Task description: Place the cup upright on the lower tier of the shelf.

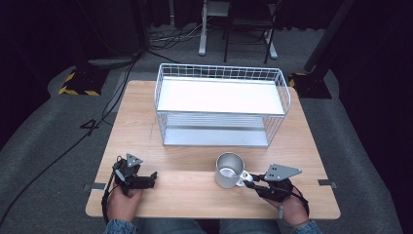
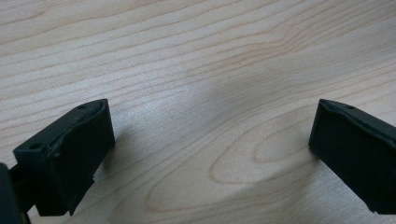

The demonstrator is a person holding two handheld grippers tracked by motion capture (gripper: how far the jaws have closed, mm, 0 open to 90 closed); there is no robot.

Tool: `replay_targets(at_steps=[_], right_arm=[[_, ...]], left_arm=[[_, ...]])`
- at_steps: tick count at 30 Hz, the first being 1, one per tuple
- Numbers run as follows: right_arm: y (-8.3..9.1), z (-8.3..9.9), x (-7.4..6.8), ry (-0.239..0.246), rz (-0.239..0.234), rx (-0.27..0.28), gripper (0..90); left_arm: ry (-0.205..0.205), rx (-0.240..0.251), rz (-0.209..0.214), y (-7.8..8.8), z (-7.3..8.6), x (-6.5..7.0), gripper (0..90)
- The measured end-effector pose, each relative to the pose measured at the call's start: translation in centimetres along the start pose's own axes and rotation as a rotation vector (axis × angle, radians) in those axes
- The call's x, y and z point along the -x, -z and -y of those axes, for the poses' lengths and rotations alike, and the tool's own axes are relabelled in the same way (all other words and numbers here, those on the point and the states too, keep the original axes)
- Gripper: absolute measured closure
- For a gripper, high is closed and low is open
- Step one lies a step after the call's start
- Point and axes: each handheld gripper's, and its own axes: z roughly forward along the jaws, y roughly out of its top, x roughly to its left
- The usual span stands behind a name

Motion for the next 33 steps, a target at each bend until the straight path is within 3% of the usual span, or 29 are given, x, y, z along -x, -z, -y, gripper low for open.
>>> replay_targets(at_steps=[9, 20, 33], right_arm=[[0.0, -0.2, -0.3, 0.008, 0.02, 0.022, 71.7], [0.1, -0.5, -0.4, 0.0, 0.082, 0.068, 71.9], [0.5, -2.4, 1.1, -0.045, 0.138, 0.126, 71.9]], left_arm=[[0.0, 0.0, 0.0, 0.0, 0.0, 0.0, 0.4], [0.0, 0.0, 0.0, 0.0, 0.0, 0.0, 0.4], [0.0, 0.0, 0.0, 0.0, 0.0, 0.0, 0.5]])
